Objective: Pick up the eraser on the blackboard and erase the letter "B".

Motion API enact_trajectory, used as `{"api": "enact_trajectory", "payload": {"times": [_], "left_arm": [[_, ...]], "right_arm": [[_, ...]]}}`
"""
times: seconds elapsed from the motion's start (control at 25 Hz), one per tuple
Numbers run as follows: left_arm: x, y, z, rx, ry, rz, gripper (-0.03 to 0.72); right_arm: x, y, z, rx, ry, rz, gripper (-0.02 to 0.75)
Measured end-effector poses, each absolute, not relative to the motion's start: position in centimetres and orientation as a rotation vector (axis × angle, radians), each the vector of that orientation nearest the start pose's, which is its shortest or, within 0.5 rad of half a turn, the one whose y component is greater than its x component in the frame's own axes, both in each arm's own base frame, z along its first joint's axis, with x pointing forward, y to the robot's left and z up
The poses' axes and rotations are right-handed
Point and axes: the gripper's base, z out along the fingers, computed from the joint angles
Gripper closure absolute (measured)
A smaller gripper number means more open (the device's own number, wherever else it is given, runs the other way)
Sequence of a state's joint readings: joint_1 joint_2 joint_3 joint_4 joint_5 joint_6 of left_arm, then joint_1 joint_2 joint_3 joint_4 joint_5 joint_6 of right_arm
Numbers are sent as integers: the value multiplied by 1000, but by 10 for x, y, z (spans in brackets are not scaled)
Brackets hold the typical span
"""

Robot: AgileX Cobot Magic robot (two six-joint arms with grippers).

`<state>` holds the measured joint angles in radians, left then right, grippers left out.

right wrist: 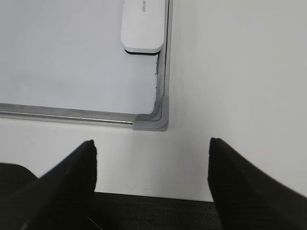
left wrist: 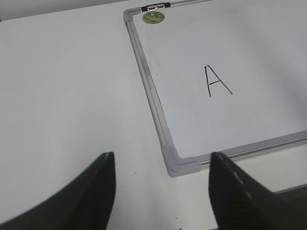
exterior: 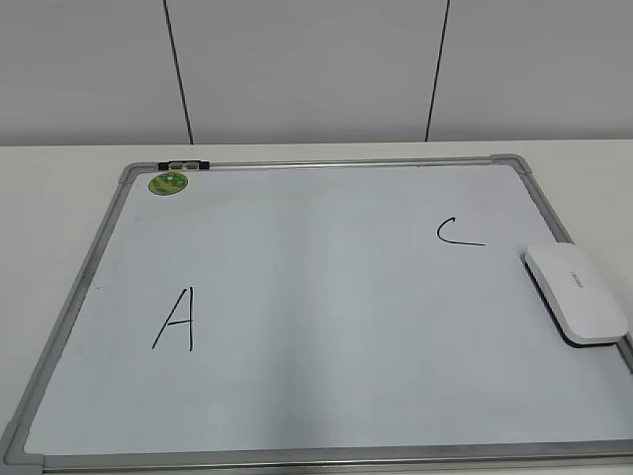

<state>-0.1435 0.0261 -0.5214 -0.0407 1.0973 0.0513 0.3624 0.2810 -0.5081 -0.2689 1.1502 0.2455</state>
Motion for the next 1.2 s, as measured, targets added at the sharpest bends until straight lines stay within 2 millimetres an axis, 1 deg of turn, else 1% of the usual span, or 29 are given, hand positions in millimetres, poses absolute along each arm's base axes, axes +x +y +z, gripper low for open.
{"api": "enact_trajectory", "payload": {"times": [0.6, 0.76, 0.84, 1.0, 1.2], "left_arm": [[-5, -3, 280, 206, 2079, -105, 235], [-5, -3, 280, 204, 2079, -105, 246], [-5, -3, 280, 178, 2081, -92, 251], [-5, -3, 280, 107, 2083, -50, 258], [-6, -4, 280, 44, 2079, -13, 261]], "right_arm": [[37, -9, 272, -160, 2358, -52, 202], [33, -11, 273, -151, 2329, -42, 202], [29, -13, 273, -124, 2313, -45, 202], [20, -18, 274, 0, 2266, -82, 202], [3, -22, 275, 142, 2167, -125, 202]]}}
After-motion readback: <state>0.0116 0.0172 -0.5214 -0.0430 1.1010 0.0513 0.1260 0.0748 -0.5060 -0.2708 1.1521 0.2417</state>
